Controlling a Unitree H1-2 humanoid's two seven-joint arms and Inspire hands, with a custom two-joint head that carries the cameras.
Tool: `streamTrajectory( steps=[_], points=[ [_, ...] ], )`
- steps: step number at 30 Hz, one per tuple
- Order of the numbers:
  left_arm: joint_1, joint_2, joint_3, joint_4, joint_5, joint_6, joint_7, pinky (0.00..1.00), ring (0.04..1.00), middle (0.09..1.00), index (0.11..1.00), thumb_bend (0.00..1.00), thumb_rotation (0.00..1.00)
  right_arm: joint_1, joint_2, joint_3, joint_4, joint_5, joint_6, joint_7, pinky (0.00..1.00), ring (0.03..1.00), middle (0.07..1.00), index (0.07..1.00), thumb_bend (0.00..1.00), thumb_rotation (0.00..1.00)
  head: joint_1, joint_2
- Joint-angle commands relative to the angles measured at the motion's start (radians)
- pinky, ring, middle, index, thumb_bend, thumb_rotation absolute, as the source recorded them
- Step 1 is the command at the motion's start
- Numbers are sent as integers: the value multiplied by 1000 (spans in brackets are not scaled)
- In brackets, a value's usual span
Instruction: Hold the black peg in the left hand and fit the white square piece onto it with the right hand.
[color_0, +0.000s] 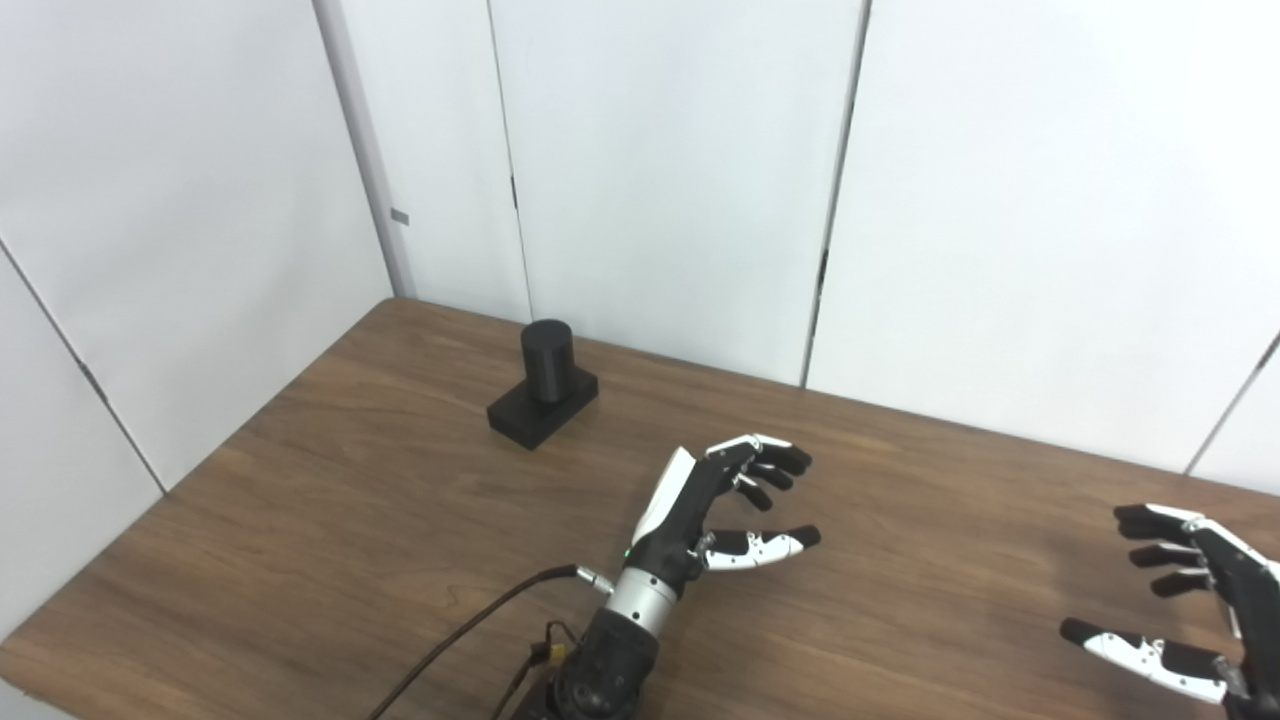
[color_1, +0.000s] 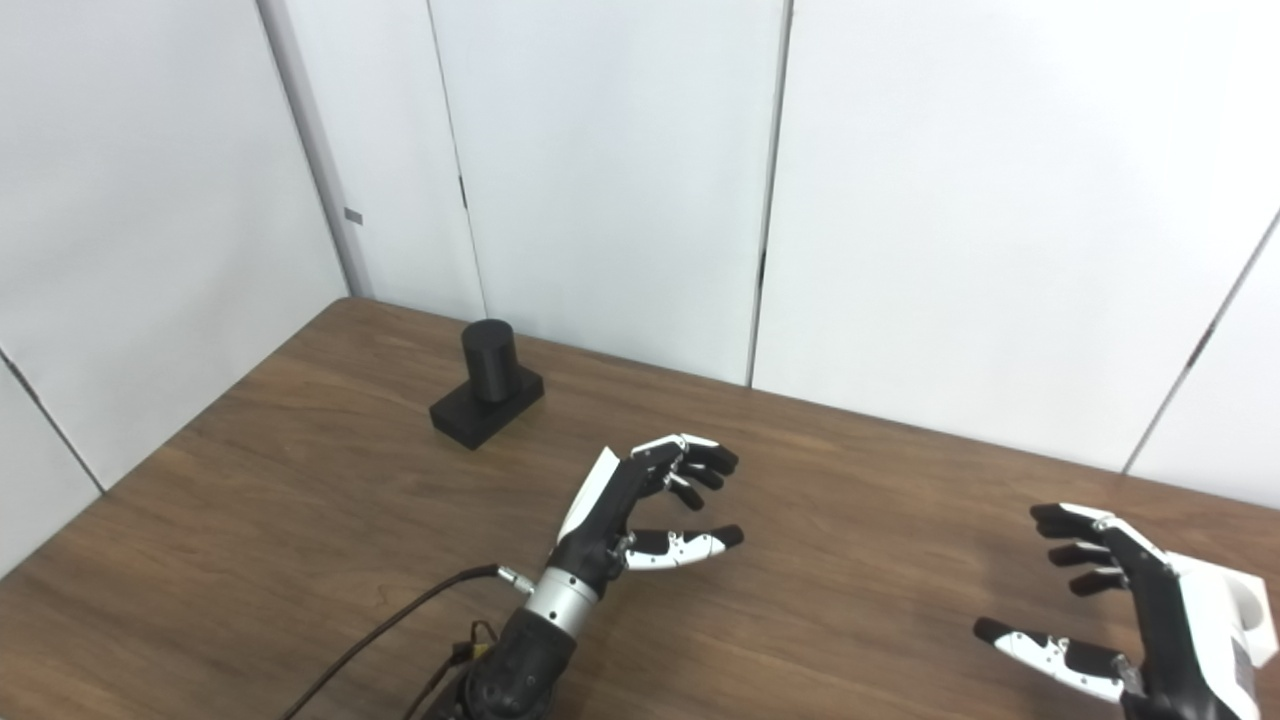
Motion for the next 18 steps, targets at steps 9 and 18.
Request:
streamTrajectory(
  steps=[9,18],
  points=[
    [-53,124,23,-211,-39,174,-133,560,683,734,722,824,180,-22,-13,-10,-75,5,21,21,509,609,668,666,729,0,8,7],
    [-86,185,61,-277,-48,232,-151,560,684,728,702,838,111,-28,-17,-10,-69,13,9,21,522,601,659,644,743,0,19,9]
  ],
)
